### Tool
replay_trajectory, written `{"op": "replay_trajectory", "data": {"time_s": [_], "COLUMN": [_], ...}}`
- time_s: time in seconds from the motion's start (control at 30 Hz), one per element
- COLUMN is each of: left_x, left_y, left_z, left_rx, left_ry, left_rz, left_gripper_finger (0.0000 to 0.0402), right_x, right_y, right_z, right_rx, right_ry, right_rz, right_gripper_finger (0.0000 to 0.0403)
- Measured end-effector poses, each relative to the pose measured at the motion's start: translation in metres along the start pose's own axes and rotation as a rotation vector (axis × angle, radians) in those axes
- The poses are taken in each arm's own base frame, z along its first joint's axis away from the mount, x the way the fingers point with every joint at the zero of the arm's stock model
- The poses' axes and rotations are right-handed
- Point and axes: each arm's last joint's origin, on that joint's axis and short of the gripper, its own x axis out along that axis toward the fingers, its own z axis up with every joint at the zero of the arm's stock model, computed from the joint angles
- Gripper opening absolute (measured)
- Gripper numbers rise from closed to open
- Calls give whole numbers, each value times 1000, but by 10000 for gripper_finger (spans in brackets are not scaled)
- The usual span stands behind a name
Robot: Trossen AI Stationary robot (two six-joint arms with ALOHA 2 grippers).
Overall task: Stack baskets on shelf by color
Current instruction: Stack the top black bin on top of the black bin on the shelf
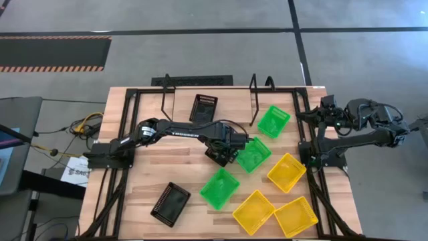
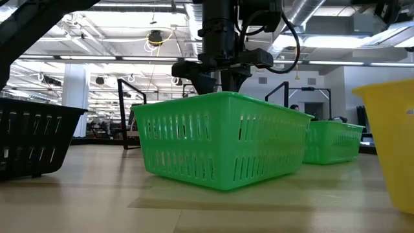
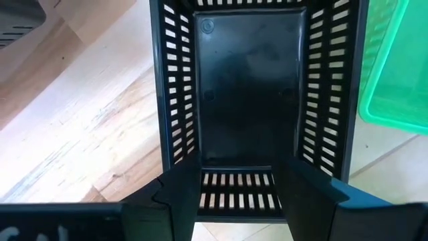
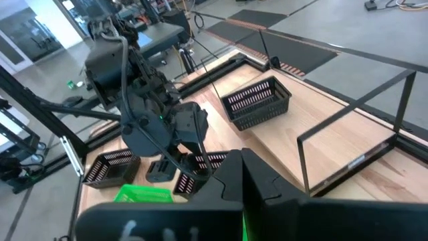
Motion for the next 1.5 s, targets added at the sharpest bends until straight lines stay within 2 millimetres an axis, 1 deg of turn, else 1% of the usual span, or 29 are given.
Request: {"op": "replay_trajectory", "data": {"time_s": [0.2,0.4,0.63,0.8,1.13,1.5], "left_x": [0,0,0,0,1,0], "left_y": [1,1,-1,-1,2,0], "left_z": [1,1,2,1,5,3], "left_rx": [-19,-54,-45,-30,-51,-29], "left_ry": [18,20,22,45,58,57], "left_rz": [-13,-17,-38,-55,-62,-64], "left_gripper_finger": [171,171,171,171,171,171], "right_x": [0,0,0,0,0,0], "right_y": [-2,-1,-1,-3,-2,-2], "right_z": [-4,-2,-5,-9,-8,-7], "right_rx": [5,18,14,7,12,14], "right_ry": [41,25,64,106,95,90], "right_rz": [-20,-12,27,4,10,12], "right_gripper_finger": [8,8,8,8,8,8]}}
